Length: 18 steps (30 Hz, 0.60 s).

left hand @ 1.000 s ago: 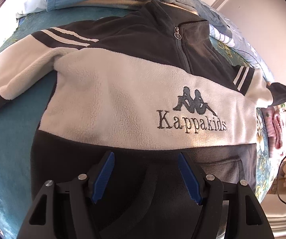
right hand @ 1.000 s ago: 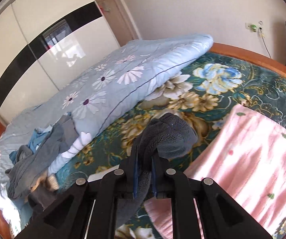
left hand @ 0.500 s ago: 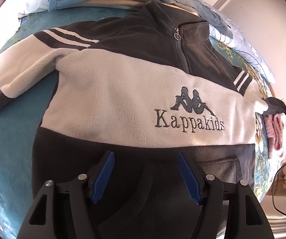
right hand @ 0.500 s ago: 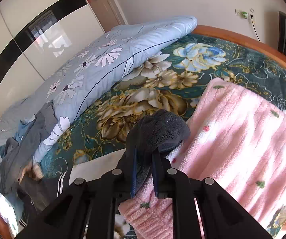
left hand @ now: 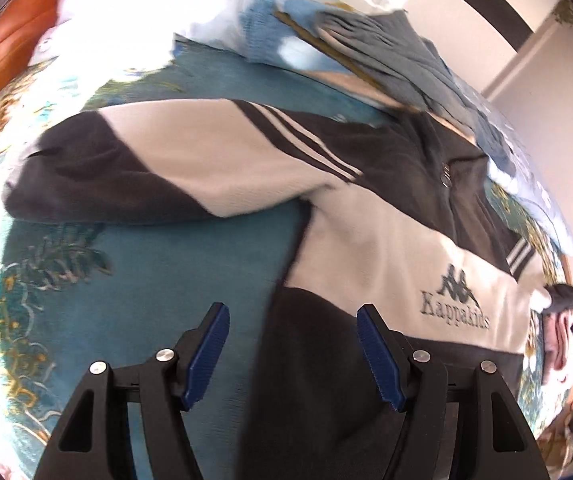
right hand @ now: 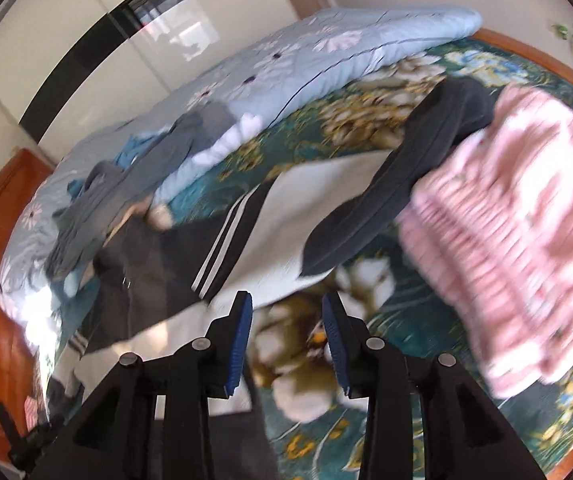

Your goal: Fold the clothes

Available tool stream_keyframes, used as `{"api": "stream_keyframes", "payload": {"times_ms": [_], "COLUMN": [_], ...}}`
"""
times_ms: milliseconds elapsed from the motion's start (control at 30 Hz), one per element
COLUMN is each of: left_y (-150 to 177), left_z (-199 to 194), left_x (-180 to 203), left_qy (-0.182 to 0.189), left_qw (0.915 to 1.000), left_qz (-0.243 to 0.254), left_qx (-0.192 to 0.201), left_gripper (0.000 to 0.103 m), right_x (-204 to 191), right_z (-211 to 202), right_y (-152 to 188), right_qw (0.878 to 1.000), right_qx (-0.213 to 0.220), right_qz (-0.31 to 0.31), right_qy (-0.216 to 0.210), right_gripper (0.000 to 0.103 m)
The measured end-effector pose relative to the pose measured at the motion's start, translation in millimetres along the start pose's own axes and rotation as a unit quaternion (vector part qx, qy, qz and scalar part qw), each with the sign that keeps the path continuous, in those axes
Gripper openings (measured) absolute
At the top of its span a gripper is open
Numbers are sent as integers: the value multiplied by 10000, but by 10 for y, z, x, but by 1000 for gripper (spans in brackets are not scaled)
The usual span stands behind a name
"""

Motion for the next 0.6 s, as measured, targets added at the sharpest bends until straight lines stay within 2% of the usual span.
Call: {"api": "stream_keyframes", "payload": {"times_ms": [67,167,333,467,600], "left_y": [-52,65,447,599,714], "left_z": [-39,18,166,171,204], "left_x": [-296,-545,-386,-170,-93], "left_qy": [-135,177,796,1015,1413], "left_qw": [9991,9958,9906,9894,9813], "left_qz": [-404,-857,-618,-101,-79], "left_qx": [64,-268,-920,-1030,-1304], "left_gripper": [72,72,72,72,72], "right_x": [-148,-138,94,64,-7], "right_z": [155,335,208,126,86], "right_y": [316,723,1043,1181,1360], "right_qw": [9989,9947,9922,9895,9850], "right_qx": [-420,-1005,-1149,-1357,-1554], "right_qz": [-149,-75,394,241,121], "right_qy": [-144,-202,-296,-434,-734], "right_gripper": [38,38,38,38,38]}}
Point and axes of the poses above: each gripper's, at about its wrist camera, not at the fingertips, and z roughly the way its jaws point, x to its right, y to its underside, the point moved 1 cm from there along z, roughly the way its jaws point, and after that the axes turned 7 degrees about x, right-handed, at the moved point
